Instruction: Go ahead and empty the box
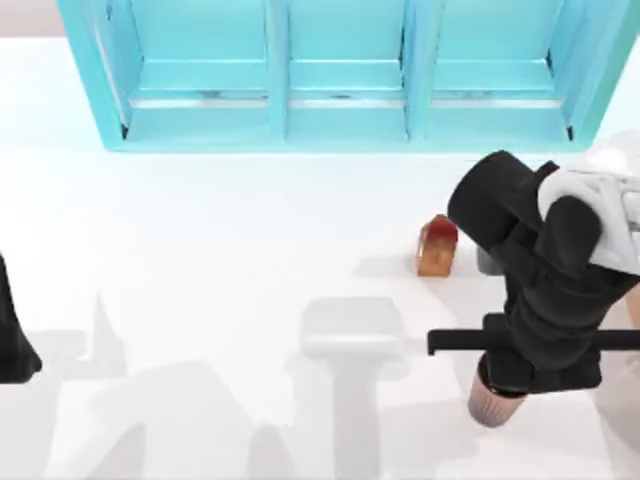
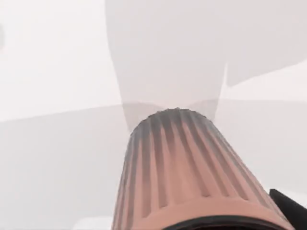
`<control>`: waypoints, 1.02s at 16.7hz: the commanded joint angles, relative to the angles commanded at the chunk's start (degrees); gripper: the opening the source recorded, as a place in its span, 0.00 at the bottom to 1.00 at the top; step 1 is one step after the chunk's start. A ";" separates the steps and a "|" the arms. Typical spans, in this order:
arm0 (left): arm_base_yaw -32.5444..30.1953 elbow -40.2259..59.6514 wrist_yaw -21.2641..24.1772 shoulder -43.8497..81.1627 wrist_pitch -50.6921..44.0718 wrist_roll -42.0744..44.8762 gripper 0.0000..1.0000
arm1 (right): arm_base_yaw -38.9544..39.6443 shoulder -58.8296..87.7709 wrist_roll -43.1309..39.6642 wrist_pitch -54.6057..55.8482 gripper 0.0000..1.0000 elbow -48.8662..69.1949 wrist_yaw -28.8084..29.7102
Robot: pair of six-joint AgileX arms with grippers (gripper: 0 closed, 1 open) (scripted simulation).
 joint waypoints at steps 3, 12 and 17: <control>0.00 0.00 0.00 0.00 0.00 0.00 1.00 | 0.17 0.75 0.11 1.77 0.00 -1.26 0.01; 0.00 0.00 0.00 0.00 0.00 0.00 1.00 | 0.17 0.75 0.11 1.77 0.53 -1.26 0.01; 0.00 0.00 0.00 0.00 0.00 0.00 1.00 | 0.17 0.75 0.11 1.77 0.90 -1.26 0.01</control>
